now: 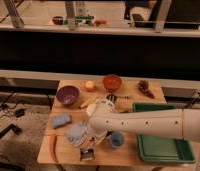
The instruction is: Wipe red bowl with brush
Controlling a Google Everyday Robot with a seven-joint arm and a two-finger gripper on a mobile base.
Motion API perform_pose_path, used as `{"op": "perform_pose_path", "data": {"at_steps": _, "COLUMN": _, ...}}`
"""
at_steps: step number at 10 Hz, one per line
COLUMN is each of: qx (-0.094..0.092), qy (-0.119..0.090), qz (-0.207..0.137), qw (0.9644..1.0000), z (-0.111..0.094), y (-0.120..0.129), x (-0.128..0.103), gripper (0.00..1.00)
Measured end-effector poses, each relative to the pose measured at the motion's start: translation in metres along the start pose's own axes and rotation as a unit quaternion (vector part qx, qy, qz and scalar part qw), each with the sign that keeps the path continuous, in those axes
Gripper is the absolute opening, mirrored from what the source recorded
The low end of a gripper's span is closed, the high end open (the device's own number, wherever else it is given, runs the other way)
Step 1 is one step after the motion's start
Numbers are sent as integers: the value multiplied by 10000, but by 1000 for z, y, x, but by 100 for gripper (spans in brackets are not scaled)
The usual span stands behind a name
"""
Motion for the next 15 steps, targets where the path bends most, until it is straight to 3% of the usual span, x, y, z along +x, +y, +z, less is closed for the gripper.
{"op": "perform_pose_path", "data": {"at_steps": 3, "qx": 350, "qy": 164, "qz": -678, "qw": 9970, "z": -24, "y": -12, "x": -15, "gripper": 3}}
{"op": "perform_pose_path", "data": {"at_steps": 7, "qx": 877, "qy": 331, "qz": -1033, "qw": 9902, "z": -99, "y": -29, "x": -18, "gripper": 3}}
{"op": "perform_pose_path", "data": {"at_steps": 9, "qx": 1087, "qy": 507, "qz": -1073, "qw": 9870, "z": -135, "y": -41, "x": 3, "gripper": 3}}
{"op": "perform_pose_path", "data": {"at_steps": 13, "qx": 1360, "qy": 1010, "qz": -749, "qw": 9827, "z": -206, "y": -50, "x": 80, "gripper": 3}}
{"op": "perform_pose_path", "data": {"at_steps": 14, "qx": 1380, "qy": 1108, "qz": -662, "qw": 9820, "z": -216, "y": -47, "x": 94, "gripper": 3}}
{"op": "perform_pose_path", "data": {"at_steps": 15, "qx": 1386, "qy": 1083, "qz": -644, "qw": 9823, "z": -217, "y": -48, "x": 93, "gripper": 3}}
